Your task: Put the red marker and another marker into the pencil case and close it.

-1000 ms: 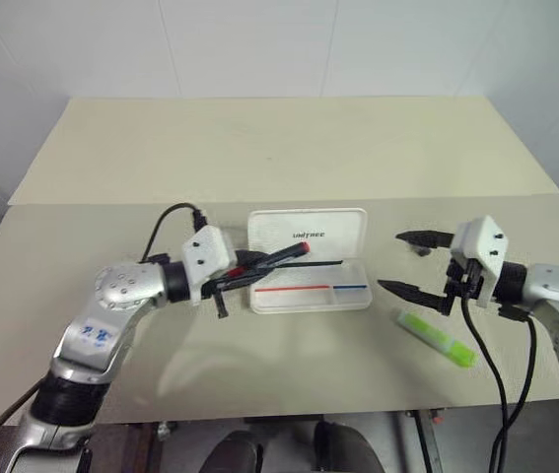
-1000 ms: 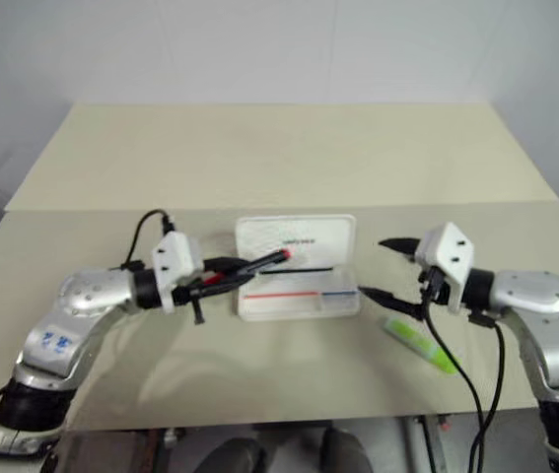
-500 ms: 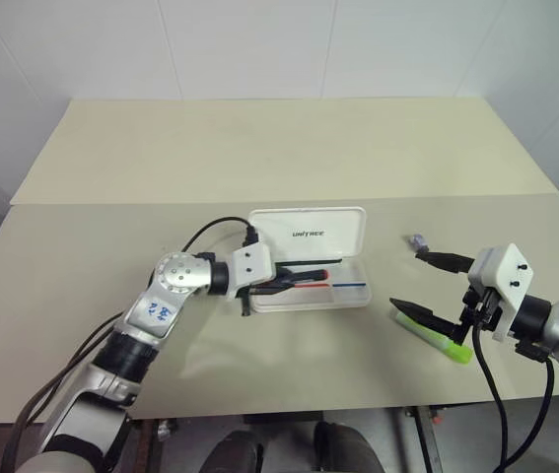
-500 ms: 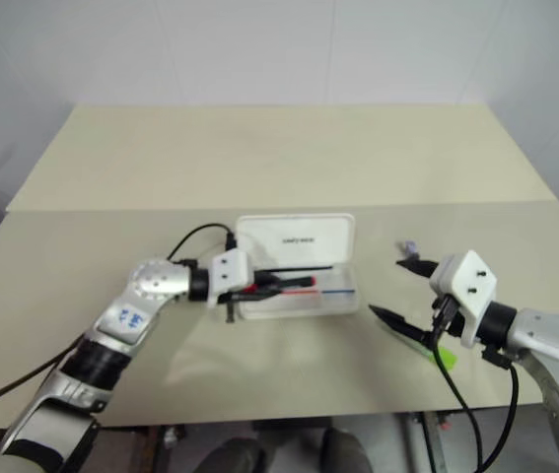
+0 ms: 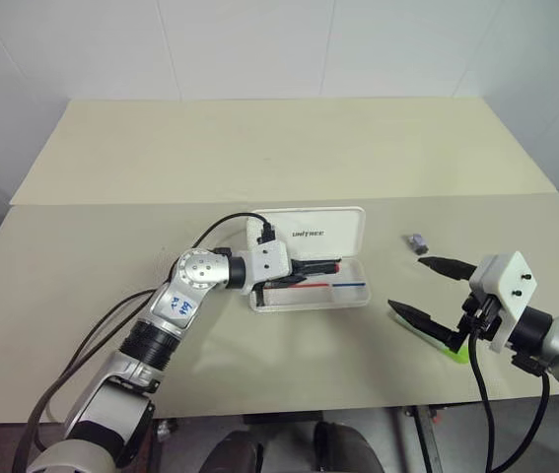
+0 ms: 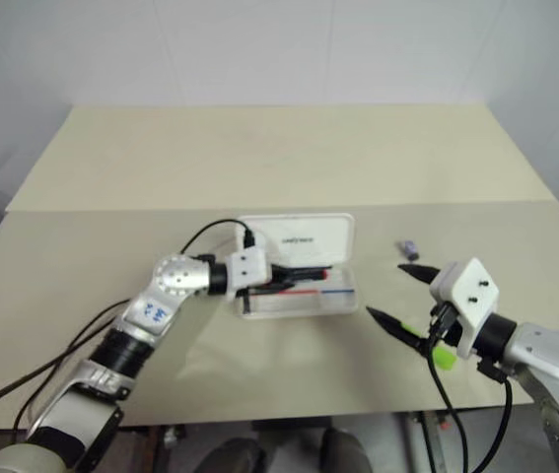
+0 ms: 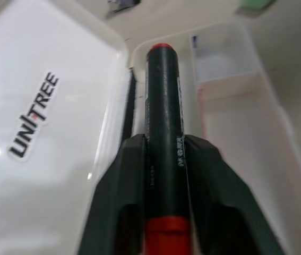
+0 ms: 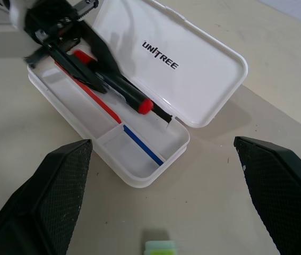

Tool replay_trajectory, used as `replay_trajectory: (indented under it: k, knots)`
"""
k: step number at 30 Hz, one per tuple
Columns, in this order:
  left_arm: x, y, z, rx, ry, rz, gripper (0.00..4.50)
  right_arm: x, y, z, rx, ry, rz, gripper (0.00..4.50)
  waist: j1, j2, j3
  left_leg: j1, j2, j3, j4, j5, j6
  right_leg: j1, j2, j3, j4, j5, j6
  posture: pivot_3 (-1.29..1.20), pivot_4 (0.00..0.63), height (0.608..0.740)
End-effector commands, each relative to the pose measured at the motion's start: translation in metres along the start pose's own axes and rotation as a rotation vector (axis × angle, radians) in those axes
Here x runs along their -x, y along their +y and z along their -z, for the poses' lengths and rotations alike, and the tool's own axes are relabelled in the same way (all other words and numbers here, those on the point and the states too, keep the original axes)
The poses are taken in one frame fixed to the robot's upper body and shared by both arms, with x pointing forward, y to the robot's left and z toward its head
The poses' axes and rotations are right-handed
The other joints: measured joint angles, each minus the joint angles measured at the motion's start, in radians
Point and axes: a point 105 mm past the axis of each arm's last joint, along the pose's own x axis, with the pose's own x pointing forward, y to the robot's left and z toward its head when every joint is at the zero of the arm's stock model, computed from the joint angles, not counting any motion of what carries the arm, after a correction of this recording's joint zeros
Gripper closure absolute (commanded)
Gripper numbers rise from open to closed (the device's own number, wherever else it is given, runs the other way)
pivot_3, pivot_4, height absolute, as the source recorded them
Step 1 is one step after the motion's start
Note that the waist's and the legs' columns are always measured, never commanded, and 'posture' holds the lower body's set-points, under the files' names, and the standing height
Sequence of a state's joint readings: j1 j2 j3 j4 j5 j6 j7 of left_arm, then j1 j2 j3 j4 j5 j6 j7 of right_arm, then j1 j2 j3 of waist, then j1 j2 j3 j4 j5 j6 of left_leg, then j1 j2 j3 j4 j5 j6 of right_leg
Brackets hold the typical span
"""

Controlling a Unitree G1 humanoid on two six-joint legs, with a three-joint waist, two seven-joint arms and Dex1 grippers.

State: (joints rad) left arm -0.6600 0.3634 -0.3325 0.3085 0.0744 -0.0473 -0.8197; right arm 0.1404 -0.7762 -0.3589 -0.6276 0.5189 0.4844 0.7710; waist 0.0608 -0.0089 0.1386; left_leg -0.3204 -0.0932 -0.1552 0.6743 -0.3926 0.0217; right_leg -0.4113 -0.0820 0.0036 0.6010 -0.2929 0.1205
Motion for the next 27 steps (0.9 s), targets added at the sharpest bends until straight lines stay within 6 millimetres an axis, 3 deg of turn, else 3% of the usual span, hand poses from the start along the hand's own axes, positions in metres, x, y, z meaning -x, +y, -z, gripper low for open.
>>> replay_trajectory:
  k: [1, 6, 13, 19, 23, 27]
  knots:
    - [-0.001, 0.008, -0.013, -0.052, -0.045, -0.029, 1.82, 0.005, 0.000, -0.011, 0.037, -0.038, 0.022, 0.00, -0.001, 0.000, 0.000, 0.000, 0.000, 0.000, 0.000, 0.000, 0.000, 0.000, 0.000, 0.000, 0.000, 0.000, 0.000, 0.00, 0.150, 0.740]
    - [-0.002, -0.005, -0.034, 0.036, -0.178, 0.037, 0.15, 0.005, 0.001, -0.009, 0.028, -0.036, 0.020, 0.00, -0.001, 0.000, 0.000, 0.000, 0.000, 0.000, 0.000, 0.000, 0.000, 0.000, 0.000, 0.000, 0.001, 0.000, 0.000, 0.00, 0.150, 0.740]
    - [0.014, -0.026, -0.054, 0.109, -0.276, 0.165, 0.15, 0.006, 0.003, -0.003, -0.036, -0.016, 0.006, 0.00, -0.007, 0.000, 0.000, 0.000, 0.001, 0.000, 0.000, 0.000, 0.000, 0.000, 0.000, 0.001, 0.001, 0.000, 0.000, 0.00, 0.150, 0.740]
    - [0.025, -0.025, -0.057, 0.116, -0.281, 0.164, 0.15, 0.010, 0.000, 0.010, -0.073, 0.027, 0.009, 0.00, -0.005, 0.000, 0.000, 0.001, 0.000, 0.000, 0.002, 0.000, 0.000, 0.002, 0.000, 0.003, 0.001, 0.000, 0.000, 0.00, 0.150, 0.740]
    - [0.055, -0.020, -0.053, 0.093, -0.266, 0.169, 0.07, 0.031, -0.016, 0.045, -0.114, 0.148, 0.041, 0.00, -0.007, 0.000, 0.000, 0.001, 0.000, 0.000, 0.002, 0.000, 0.000, 0.002, 0.000, 0.003, 0.000, 0.000, -0.001, 0.00, 0.150, 0.740]
    - [0.081, -0.018, -0.052, 0.108, -0.252, 0.184, 0.07, 0.041, -0.025, 0.065, -0.122, 0.205, 0.048, 0.00, -0.010, 0.000, 0.000, 0.001, 0.001, 0.000, 0.000, 0.000, 0.000, 0.000, 0.000, 0.003, 0.000, 0.001, -0.001, 0.00, 0.150, 0.740]
